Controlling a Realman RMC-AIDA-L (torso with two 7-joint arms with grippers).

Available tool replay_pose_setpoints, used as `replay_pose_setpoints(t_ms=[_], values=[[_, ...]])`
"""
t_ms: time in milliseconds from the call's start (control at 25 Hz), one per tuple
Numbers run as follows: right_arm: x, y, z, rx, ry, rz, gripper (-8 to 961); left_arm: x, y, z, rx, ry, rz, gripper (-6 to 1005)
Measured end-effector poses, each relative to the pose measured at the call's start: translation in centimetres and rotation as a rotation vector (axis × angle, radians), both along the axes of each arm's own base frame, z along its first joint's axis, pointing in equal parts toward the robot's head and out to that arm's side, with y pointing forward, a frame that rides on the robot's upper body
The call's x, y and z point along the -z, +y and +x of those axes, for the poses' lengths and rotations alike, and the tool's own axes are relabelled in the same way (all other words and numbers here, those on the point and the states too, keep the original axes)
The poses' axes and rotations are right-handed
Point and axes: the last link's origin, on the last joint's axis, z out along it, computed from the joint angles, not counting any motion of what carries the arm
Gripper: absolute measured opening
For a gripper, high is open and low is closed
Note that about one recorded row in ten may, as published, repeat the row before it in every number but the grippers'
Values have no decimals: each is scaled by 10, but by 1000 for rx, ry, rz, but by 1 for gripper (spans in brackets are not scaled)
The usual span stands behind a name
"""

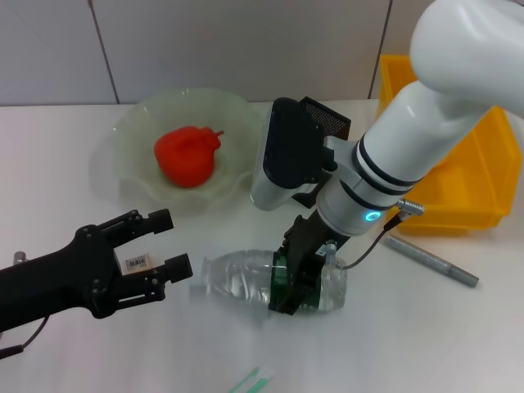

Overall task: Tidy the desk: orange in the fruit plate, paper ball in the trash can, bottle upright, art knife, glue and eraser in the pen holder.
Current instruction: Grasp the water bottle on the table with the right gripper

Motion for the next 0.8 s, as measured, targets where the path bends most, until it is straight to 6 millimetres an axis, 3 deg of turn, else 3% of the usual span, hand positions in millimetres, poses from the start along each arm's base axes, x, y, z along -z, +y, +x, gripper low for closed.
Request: replay_pose_setpoints(t_ms=[800], values=[[2,0,2,-8,-3,2,806,1,1,1,1,-4,3,783]])
